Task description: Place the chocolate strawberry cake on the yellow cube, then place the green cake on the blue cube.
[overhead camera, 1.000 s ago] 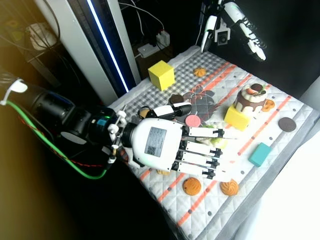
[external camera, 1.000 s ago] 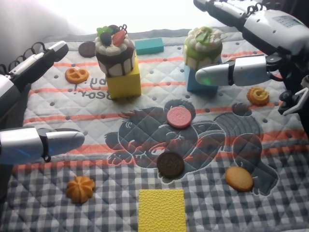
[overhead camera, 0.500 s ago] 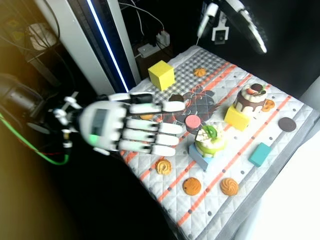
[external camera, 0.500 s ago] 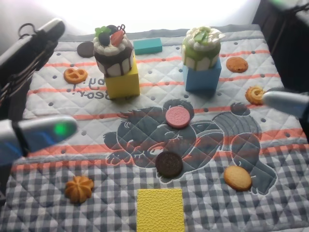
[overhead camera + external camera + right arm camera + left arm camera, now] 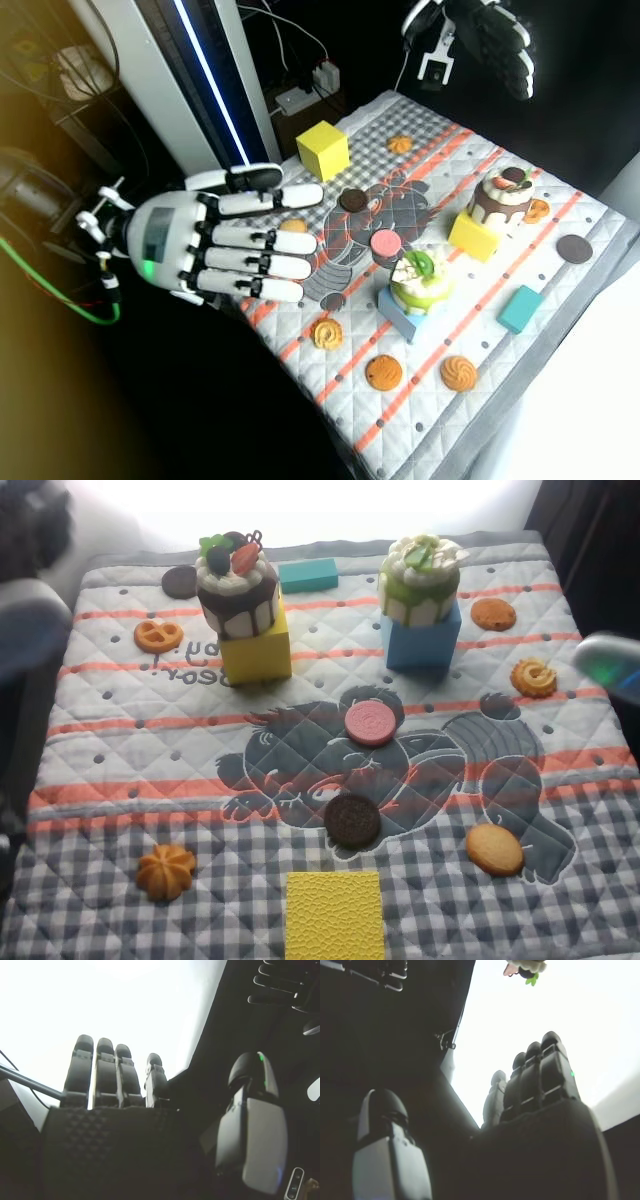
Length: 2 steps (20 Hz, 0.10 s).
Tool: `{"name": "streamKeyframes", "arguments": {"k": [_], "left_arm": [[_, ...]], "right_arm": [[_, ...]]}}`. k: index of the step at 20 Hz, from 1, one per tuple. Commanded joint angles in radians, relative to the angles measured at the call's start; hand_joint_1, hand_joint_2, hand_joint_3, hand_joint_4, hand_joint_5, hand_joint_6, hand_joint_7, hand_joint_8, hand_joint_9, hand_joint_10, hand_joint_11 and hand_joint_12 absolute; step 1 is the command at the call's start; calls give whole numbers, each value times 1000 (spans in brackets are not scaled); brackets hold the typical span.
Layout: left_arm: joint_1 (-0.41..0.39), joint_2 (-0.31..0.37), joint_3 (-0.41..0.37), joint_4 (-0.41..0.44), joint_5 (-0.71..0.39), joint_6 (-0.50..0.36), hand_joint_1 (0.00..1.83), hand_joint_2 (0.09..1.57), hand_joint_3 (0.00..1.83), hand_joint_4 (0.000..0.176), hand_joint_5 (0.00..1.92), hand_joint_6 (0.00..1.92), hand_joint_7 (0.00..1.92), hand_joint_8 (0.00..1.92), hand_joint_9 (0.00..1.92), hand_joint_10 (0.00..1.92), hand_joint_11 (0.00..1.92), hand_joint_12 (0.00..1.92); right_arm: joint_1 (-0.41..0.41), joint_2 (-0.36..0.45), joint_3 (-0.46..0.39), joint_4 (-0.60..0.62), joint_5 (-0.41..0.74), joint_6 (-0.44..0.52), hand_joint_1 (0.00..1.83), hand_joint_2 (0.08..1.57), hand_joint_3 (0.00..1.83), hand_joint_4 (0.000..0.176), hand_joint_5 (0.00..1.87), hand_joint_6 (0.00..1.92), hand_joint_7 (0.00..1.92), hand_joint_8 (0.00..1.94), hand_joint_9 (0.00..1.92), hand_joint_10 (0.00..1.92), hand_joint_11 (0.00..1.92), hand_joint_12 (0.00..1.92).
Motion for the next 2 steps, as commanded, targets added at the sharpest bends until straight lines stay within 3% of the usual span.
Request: {"name": "streamKeyframes", "arguments": {"k": [1, 2], "left_arm": [[-9, 8, -3, 28, -207, -10, 371, 955, 20, 176, 0, 0, 0, 0, 0, 0, 0, 0], [-10, 10, -8, 34, -257, -12, 302, 1044, 18, 176, 0, 0, 0, 0, 0, 0, 41, 40]], "right_arm": [[5, 9, 0, 7, 204, 4, 438, 1065, 18, 163, 0, 0, 0, 0, 0, 0, 0, 0], [10, 22, -7, 22, 207, 3, 492, 1027, 0, 173, 0, 0, 0, 0, 0, 0, 0, 0]]}}
